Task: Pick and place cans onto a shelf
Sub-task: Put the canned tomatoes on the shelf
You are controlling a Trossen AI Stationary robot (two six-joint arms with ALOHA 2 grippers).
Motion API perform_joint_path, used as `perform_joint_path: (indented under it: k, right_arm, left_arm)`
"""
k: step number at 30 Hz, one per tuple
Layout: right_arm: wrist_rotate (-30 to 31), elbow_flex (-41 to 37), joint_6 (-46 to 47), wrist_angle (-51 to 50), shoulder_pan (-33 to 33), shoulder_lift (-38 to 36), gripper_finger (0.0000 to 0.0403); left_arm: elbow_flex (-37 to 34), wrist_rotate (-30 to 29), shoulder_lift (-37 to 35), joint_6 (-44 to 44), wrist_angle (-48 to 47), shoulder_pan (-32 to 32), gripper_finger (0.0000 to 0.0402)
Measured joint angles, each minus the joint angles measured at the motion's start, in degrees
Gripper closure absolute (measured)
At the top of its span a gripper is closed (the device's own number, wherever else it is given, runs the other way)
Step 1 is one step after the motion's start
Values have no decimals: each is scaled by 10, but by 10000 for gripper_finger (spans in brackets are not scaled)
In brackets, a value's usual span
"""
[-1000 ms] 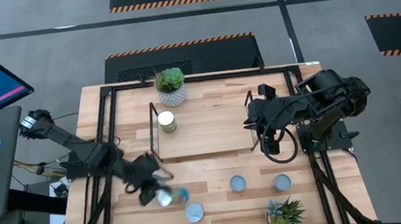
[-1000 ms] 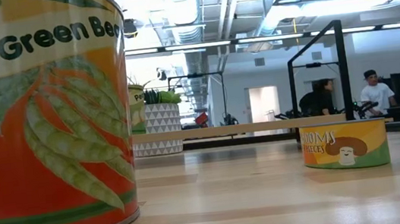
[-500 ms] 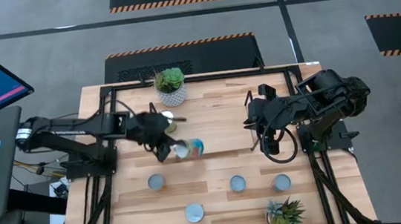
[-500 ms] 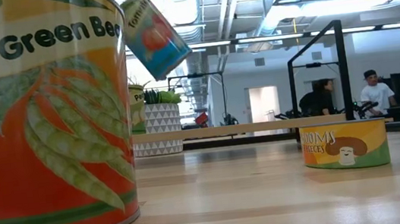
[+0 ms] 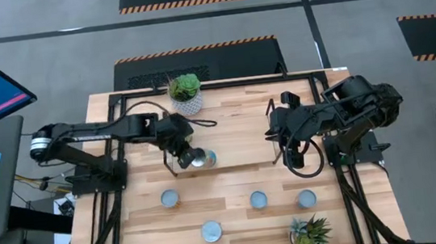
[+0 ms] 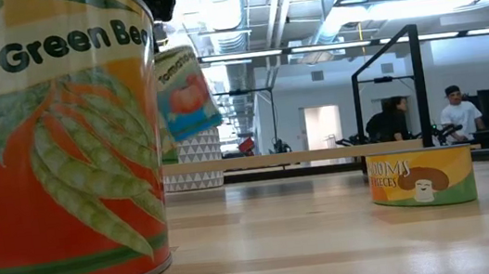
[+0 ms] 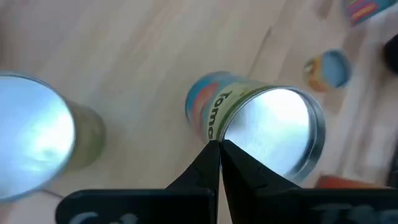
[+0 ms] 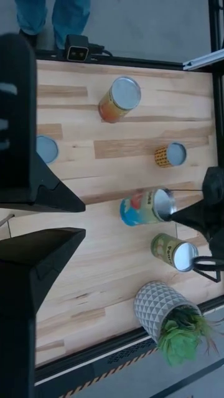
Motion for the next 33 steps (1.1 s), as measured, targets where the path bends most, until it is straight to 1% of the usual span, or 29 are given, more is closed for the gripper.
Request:
perform_joint_path:
  k: [2, 7, 9, 13, 18, 28, 33]
  right_arm:
    - [0, 0, 0, 0, 0, 0, 328]
    - [0, 0, -1, 0, 1, 0, 328]
    - [0, 0, -1, 0, 2, 0, 328]
    - [-1, 0, -1, 0, 2, 0, 328]
    - [-5, 0, -1, 0, 2, 0, 328]
    - [-5, 0, -1, 0, 2, 0, 328]
    - [-5, 0, -1, 0, 2, 0, 328]
  left_arm:
    - [45, -11, 33, 21, -26, 0, 401]
    - [175, -42, 120, 79, -152, 0, 401]
    - [222, -44, 155, 108, -200, 0, 401]
    - [283, -33, 205, 168, -246, 0, 401]
    - [297, -17, 238, 216, -259, 0, 401]
    - [297, -12, 245, 254, -261, 10, 402]
    - [297, -37, 246, 260, -263, 11, 402]
